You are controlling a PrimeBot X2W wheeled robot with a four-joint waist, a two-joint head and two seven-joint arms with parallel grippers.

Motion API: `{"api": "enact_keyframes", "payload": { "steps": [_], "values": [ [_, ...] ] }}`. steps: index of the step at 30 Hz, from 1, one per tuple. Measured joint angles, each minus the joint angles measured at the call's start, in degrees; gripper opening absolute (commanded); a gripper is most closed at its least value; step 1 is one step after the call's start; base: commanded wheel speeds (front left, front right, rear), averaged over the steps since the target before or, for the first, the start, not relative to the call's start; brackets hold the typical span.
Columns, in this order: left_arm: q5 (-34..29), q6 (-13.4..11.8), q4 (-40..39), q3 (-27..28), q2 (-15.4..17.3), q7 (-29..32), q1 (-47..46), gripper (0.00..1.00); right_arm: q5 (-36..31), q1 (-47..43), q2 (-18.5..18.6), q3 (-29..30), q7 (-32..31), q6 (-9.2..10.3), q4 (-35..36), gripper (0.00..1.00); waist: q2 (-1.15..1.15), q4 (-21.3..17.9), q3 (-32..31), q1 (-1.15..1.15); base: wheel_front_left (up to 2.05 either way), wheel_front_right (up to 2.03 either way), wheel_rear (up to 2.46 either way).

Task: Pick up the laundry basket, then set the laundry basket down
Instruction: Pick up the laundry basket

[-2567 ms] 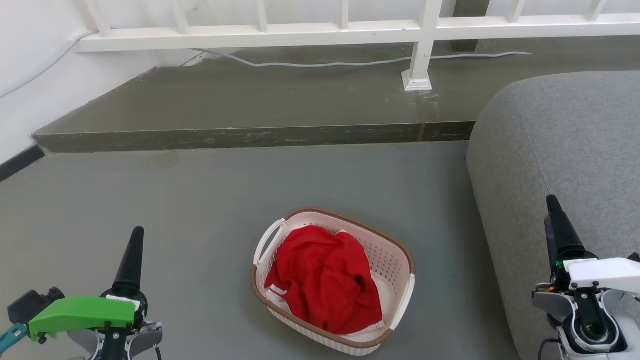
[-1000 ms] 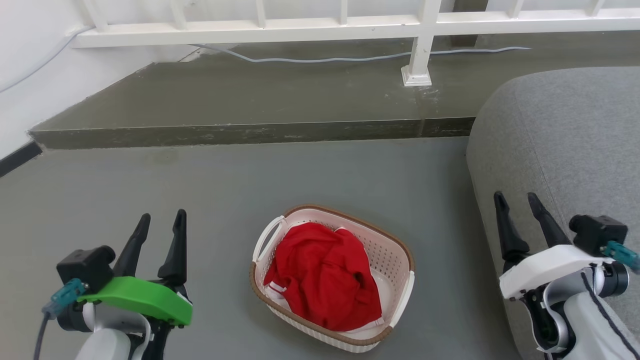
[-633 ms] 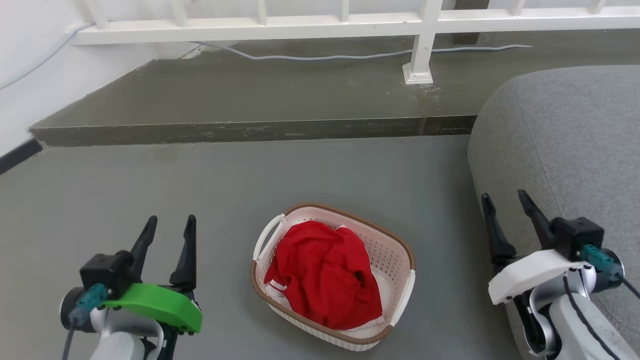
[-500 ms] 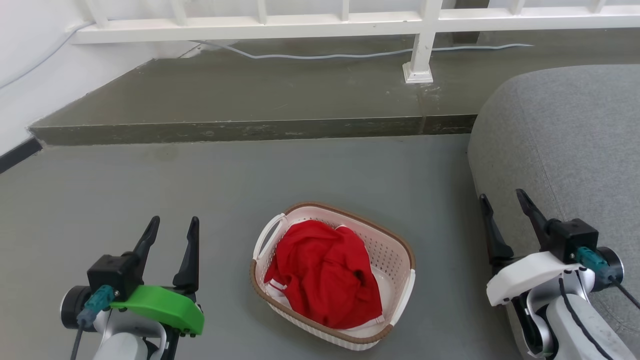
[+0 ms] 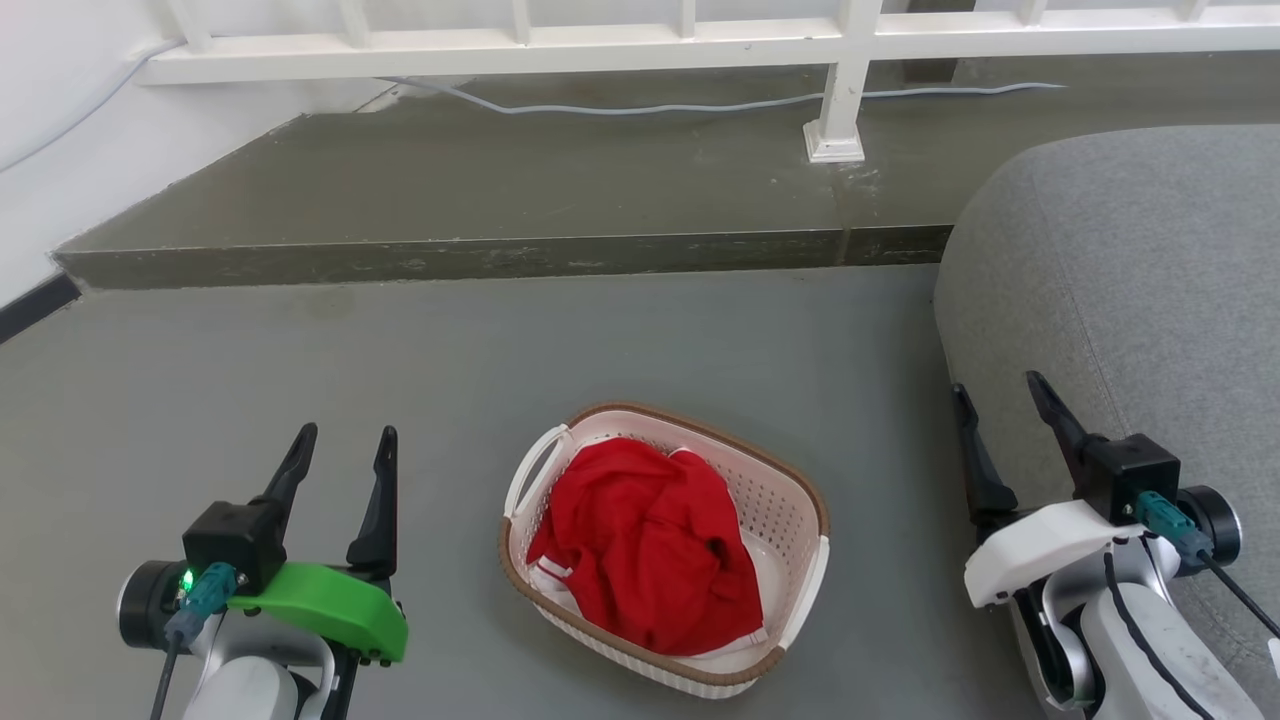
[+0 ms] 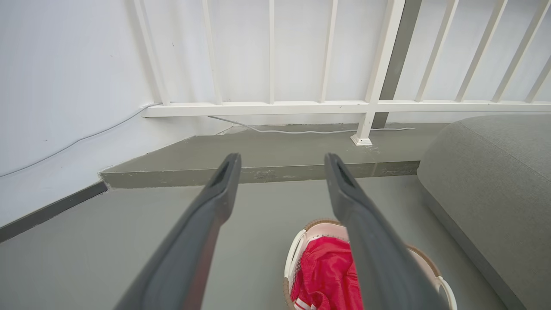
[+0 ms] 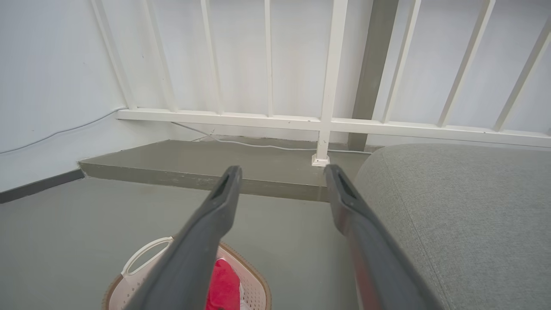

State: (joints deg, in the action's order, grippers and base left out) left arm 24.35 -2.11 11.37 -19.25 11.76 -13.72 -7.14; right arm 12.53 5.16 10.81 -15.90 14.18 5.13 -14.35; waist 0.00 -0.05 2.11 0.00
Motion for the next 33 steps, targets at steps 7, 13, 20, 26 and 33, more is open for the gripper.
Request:
{"api": "enact_keyframes", "payload": {
  "steps": [7,13,20,26,33],
  "values": [
    [0.0,-0.44,0.7,0.0,-0.03,0.07,0.0,1.0,0.13,0.12,-0.23,0.58,0.0,0.1,-0.11,1.0,0.0,-0.07,0.0,0.0,0.0,0.0,0.0],
    [0.0,-0.47,0.88,0.0,-0.04,0.07,-0.03,1.0,0.13,0.23,-0.35,0.88,0.0,0.1,-0.09,1.0,0.0,-0.07,0.1,0.0,0.0,0.0,0.0],
    [0.09,-0.48,0.98,0.02,-0.09,0.07,-0.15,1.0,0.14,0.26,-0.56,1.21,0.0,0.08,-0.08,1.0,0.0,-0.02,0.42,0.0,0.0,0.0,0.0],
    [0.09,-0.48,0.73,0.03,-0.05,0.15,-0.55,1.0,0.19,0.34,-1.04,1.48,0.0,0.07,0.6,1.0,0.0,-0.05,1.54,0.0,0.0,0.0,0.0],
    [0.08,-0.48,-0.88,0.11,0.12,0.6,-2.3,1.0,1.02,1.48,-1.6,2.48,0.25,0.04,1.86,1.0,0.0,-0.18,4.31,0.0,0.0,0.0,0.0]
  ]
}}
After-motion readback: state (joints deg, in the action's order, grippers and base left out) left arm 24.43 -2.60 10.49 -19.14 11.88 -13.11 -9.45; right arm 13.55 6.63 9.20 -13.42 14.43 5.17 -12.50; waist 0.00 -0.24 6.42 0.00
